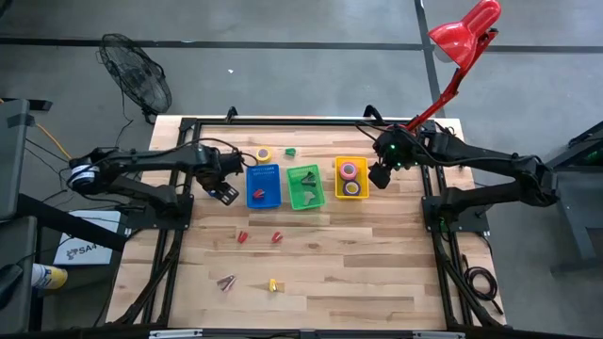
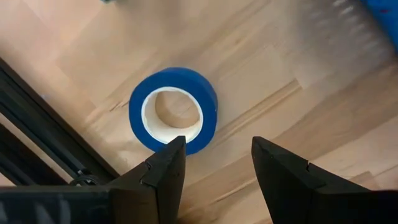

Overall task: Pick and place Stapler, Stapler remover, tape
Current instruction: Put the dark blue tape into the yellow bin

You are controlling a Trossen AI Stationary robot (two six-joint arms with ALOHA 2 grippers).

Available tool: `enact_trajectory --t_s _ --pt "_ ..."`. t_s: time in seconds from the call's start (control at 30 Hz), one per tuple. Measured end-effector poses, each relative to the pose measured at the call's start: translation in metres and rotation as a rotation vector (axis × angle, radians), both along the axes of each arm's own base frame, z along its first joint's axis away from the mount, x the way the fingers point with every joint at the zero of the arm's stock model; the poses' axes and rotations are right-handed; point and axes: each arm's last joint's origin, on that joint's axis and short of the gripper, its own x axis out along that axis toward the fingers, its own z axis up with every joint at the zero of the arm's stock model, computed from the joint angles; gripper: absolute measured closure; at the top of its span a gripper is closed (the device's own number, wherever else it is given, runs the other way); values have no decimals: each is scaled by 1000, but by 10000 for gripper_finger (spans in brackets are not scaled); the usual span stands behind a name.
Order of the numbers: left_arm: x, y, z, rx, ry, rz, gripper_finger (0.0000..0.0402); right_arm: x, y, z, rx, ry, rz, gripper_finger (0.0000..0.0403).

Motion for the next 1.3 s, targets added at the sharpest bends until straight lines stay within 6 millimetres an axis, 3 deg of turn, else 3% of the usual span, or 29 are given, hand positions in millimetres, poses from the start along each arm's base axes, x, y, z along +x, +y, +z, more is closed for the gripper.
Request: enact_trajectory --t_s 0.3,0.77,1.3 --pt "9 4 -18 -28 105 9 222 0 0 0 2 1 4 146" --pt "22 8 -34 -45 115 -33 222 0 0 0 3 2 9 146" --pt "16 6 -59 -131 33 -20 223 0 1 0 25 -7 22 146"
